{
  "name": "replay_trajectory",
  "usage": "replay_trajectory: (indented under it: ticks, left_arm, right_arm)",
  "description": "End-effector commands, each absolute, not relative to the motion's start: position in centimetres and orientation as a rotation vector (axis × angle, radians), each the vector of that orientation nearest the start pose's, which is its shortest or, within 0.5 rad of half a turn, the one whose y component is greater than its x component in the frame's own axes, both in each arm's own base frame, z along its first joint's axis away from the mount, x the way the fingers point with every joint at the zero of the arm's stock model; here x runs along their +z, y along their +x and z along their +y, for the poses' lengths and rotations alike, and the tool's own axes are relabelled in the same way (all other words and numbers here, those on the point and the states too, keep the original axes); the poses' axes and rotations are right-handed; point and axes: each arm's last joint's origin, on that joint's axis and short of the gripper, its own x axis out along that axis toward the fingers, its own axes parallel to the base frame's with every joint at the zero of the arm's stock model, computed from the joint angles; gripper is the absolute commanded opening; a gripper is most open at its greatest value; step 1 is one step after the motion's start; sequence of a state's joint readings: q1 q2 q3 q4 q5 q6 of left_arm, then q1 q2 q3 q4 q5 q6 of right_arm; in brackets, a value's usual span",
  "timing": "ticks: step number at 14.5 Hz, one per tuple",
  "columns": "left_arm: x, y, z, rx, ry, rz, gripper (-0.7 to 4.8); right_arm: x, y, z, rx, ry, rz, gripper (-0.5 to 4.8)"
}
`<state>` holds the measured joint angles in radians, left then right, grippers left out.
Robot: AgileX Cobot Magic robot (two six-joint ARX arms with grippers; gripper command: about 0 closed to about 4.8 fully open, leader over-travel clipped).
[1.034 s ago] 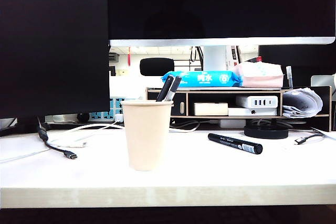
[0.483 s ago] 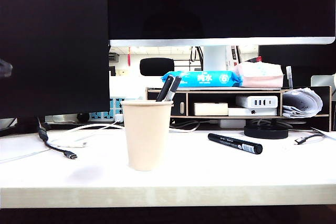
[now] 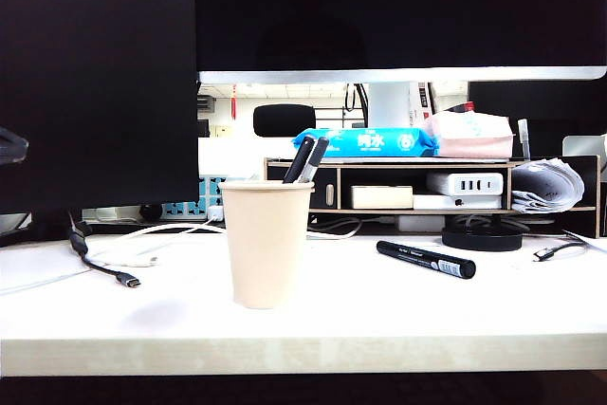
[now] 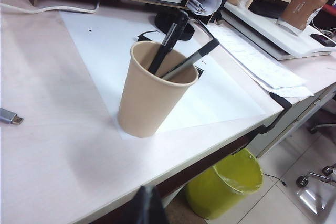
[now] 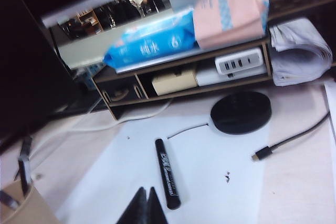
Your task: Pick up the marker and insert it into the paper cup.
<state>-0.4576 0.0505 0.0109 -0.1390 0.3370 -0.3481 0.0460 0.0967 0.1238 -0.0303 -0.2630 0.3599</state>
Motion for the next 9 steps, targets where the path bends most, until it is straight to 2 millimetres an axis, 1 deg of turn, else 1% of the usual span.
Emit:
replay_trajectory:
  ticks: [1, 2, 3, 4, 5, 6, 7, 9]
  left_arm:
    - [14.9, 8.3, -5.1, -0.751, -0.309, 0.327, -0.05]
    - [14.9, 8.3, -5.1, -0.751, -0.309, 0.327, -0.05]
    - [14.9, 8.3, -5.1, -0.750, -0.309, 0.327, -0.05]
    - [14.9, 8.3, -5.1, -0.751, -0.309, 0.327, -0.05]
    - [14.9, 8.3, -5.1, -0.751, -0.309, 0.327, -0.05]
    - [14.9, 8.3, -5.1, -0.751, -0.309, 0.327, -0.05]
    - [14.9, 8.3, -5.1, -0.751, -0.309, 0.327, -0.05]
    - [14.9, 8.3, -5.1, -0.750, -0.309, 0.327, -0.05]
  right_arm:
    - [22.4, 12.3, 1.5, 0.343, 0.325, 0.211, -0.06]
    - [23.9, 14.4, 1.7, 0.388, 0.271, 0.271, -0.06]
    - [25.4, 17.4, 2.0, 0.453, 0.210, 0.338, -0.06]
    - [26.4, 20.0, 2.3, 0.492, 0.195, 0.411, -0.05]
    - [27.3, 23.3, 2.6, 0.497, 0.187, 0.522, -0.06]
    - [28.0, 27.1, 3.3, 0.527, 0.121, 0.645, -0.06]
    - [28.2, 29.0, 3.9, 0.555, 0.083, 0.701, -0.05]
    - [28.5, 34.5, 6.5, 0.613, 0.051, 0.851, -0.06]
